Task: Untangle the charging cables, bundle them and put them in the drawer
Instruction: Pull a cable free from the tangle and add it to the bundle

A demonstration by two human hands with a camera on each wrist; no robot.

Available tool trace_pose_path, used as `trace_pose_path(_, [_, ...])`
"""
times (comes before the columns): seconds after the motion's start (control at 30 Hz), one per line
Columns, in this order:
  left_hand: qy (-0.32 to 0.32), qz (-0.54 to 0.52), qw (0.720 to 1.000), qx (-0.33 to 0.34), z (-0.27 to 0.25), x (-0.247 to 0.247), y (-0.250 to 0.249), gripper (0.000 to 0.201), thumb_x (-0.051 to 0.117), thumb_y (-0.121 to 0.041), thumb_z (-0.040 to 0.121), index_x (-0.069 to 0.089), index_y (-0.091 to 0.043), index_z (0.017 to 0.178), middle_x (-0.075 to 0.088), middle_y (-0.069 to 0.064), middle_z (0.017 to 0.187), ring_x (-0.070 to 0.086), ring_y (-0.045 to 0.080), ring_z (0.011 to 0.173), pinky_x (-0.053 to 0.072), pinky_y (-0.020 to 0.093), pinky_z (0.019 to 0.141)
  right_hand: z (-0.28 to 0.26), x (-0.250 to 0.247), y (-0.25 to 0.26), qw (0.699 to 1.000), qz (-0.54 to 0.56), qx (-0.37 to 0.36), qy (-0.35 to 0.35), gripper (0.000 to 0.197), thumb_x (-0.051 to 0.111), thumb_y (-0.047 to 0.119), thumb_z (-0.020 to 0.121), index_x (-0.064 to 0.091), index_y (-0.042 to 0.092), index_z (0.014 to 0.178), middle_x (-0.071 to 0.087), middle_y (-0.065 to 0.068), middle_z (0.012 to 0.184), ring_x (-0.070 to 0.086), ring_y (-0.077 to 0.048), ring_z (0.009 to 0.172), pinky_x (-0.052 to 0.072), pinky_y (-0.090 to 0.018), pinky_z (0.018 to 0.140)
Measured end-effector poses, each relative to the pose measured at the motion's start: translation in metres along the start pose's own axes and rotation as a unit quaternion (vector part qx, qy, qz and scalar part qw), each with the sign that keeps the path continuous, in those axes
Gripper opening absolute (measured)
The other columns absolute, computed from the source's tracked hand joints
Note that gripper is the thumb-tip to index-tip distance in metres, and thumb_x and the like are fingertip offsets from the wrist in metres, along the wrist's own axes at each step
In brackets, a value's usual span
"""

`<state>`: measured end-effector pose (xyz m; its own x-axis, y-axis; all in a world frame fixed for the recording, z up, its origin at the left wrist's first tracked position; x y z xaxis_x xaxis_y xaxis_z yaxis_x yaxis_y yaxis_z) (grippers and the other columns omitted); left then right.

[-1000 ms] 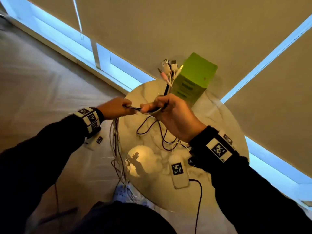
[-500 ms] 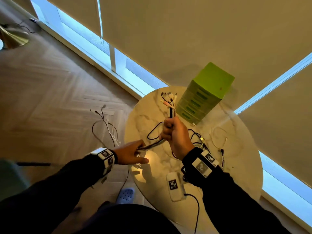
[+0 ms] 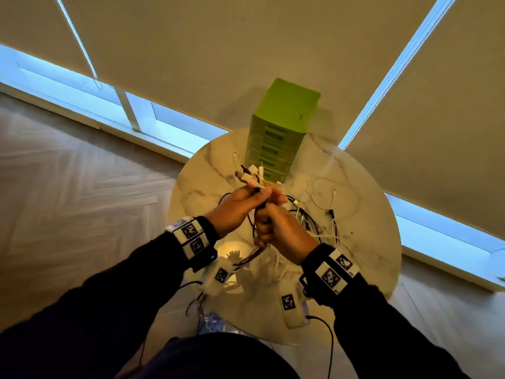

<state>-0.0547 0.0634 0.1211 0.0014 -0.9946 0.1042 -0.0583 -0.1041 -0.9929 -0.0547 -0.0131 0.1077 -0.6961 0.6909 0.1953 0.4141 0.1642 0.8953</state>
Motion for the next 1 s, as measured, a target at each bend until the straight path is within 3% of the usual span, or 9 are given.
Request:
trace_pose_path(0.13, [0.028,0.006,0.999,-0.031,0.015,0.028,-0.005,0.033,0.038,-0.034,0.106,0.057,-0.013,0.089,0.075,0.002,0.1,0.069,0.015,0.107,0.05,0.027,0.094,-0.01,-0.012,-0.004,0.998,0.037,-0.005,0.045,0.024,0.041,0.009,0.096,0.044,0.017,0.073,0.031,-0.003,0.057,0.031,-0.017,0.05,0.032,-0.038,0.063])
trace_pose_path(0.27, [0.058,0.057,0.996,-0.03,0.032,0.046,-0.014,0.036,0.031,-0.038,0.107,0.047,-0.013,0.088,0.067,0.003,0.075,0.07,0.022,0.106,0.049,0.027,0.099,-0.015,-0.014,-0.034,0.993,0.032,0.006,0.111,0.031,0.046,0.024,0.099,0.051,0.008,0.073,0.057,-0.014,0.066,0.063,-0.03,0.076,0.049,-0.04,0.086])
trace_pose_path(0.33, [0.094,0.008,0.994,-0.047,0.04,0.054,-0.013,0.037,0.034,-0.044,0.103,0.044,-0.013,0.086,0.05,0.003,0.062,0.071,0.032,0.087,0.054,0.036,0.093,-0.012,-0.023,-0.053,0.991,-0.074,0.01,0.114,0.029,0.048,0.024,0.102,0.051,0.008,0.078,0.053,-0.014,0.068,0.061,-0.027,0.077,0.05,-0.036,0.088])
trace_pose_path(0.4, [0.106,-0.022,0.992,-0.071,0.046,0.057,-0.004,0.039,0.037,-0.049,0.101,0.042,-0.014,0.083,0.034,-0.001,0.059,0.057,0.025,0.059,0.055,0.041,0.079,-0.003,-0.041,-0.07,0.959,-0.276,-0.003,0.057,0.031,0.046,0.029,0.106,0.05,0.008,0.083,0.056,-0.01,0.072,0.059,-0.021,0.071,0.051,-0.031,0.079])
trace_pose_path(0.5, [0.071,-0.001,0.992,-0.105,0.049,0.057,0.014,0.04,0.033,-0.048,0.105,0.038,-0.016,0.082,0.024,-0.005,0.063,0.027,0.014,0.053,0.041,0.032,0.063,0.007,-0.064,-0.081,0.899,-0.437,-0.015,-0.033,0.031,0.045,0.042,0.104,0.051,0.013,0.094,0.062,-0.009,0.086,0.061,-0.027,0.081,0.051,-0.044,0.08])
trace_pose_path(0.63, [0.023,0.014,0.994,-0.103,0.054,0.058,0.027,0.038,0.031,-0.046,0.107,0.036,-0.017,0.082,0.023,-0.007,0.064,0.025,0.011,0.054,0.036,0.026,0.055,0.004,-0.08,-0.101,0.95,-0.307,0.022,0.043,0.049,0.072,0.052,0.086,0.053,0.018,0.115,0.065,-0.005,0.109,0.064,-0.021,0.1,0.053,-0.033,0.084])
trace_pose_path(0.77, [0.015,0.015,0.994,-0.109,0.062,0.063,0.034,0.035,0.031,-0.045,0.107,0.034,-0.018,0.085,0.022,-0.007,0.065,0.02,0.012,0.056,0.027,0.03,0.056,-0.014,-0.161,-0.117,0.976,-0.18,0.012,-0.125,0.025,0.064,0.036,0.095,0.061,0.012,0.099,0.065,-0.01,0.095,0.063,-0.016,0.087,0.051,-0.033,0.079])
trace_pose_path(0.9, [0.023,0.012,0.991,-0.131,0.063,0.075,0.047,0.037,0.032,-0.045,0.107,0.034,-0.02,0.08,0.021,-0.008,0.064,0.017,0.012,0.057,0.022,0.032,0.057,-0.053,-0.255,-0.143,0.866,-0.342,0.071,-0.357,0.011,0.06,0.01,0.088,0.049,0.009,0.089,0.051,-0.012,0.092,0.052,-0.029,0.088,0.039,-0.038,0.075])
trace_pose_path(1.0, [0.031,0.019,0.989,-0.143,0.063,0.084,0.054,0.037,0.03,-0.042,0.108,0.035,-0.02,0.079,0.022,-0.01,0.063,0.02,0.01,0.055,0.023,0.029,0.055,-0.064,-0.267,-0.173,0.831,-0.417,0.158,-0.333,0.033,0.063,0.02,0.087,0.049,0.011,0.116,0.049,-0.014,0.119,0.051,-0.036,0.112,0.042,-0.044,0.09])
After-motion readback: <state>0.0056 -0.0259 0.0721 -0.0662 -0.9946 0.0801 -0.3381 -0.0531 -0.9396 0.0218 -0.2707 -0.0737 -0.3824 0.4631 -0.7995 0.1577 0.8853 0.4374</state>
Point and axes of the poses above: each hand's wrist, its own z-axis towards the middle knuckle, its own x-axis out of the palm, y = z × x, the point moved 9 cm from there along z, towards the middle knuckle
